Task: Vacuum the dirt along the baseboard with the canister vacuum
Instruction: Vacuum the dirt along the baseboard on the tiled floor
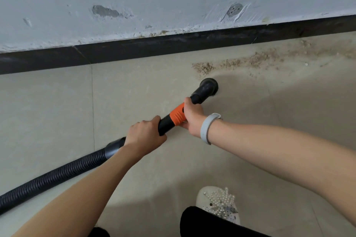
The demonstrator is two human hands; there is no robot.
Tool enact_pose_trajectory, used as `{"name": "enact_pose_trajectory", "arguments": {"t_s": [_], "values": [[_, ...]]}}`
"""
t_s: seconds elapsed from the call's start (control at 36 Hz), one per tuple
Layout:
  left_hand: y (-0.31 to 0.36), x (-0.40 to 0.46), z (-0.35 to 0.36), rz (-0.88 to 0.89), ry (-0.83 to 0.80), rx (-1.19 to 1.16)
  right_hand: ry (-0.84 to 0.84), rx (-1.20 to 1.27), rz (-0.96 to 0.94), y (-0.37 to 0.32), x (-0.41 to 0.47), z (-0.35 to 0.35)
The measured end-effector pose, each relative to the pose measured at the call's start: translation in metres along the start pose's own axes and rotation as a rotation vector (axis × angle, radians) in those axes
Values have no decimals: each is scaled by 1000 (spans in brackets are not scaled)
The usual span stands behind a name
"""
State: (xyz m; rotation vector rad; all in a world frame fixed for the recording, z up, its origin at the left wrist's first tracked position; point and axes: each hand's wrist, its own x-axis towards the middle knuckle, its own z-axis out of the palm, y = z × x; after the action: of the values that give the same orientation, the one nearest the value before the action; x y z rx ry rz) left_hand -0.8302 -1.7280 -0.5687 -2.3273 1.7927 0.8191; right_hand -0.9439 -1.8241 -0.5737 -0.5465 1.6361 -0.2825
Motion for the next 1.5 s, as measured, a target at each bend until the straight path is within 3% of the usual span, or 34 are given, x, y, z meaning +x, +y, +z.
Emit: {"name": "enact_pose_trajectory", "arguments": {"t_s": [0.28,0.44,1.0,1.5], "values": [[-7,8,-1,-145,130,-108,-136,-95,-49,-29,10,23],[-8,28,-14,-211,162,-184,-112,-187,-150,-53,14,37],[13,57,-25,-115,55,-230,13,-227,-183,-69,32,15],[38,59,-61,-27,-301,-113,-164,142,108,-62,36,-36]]}}
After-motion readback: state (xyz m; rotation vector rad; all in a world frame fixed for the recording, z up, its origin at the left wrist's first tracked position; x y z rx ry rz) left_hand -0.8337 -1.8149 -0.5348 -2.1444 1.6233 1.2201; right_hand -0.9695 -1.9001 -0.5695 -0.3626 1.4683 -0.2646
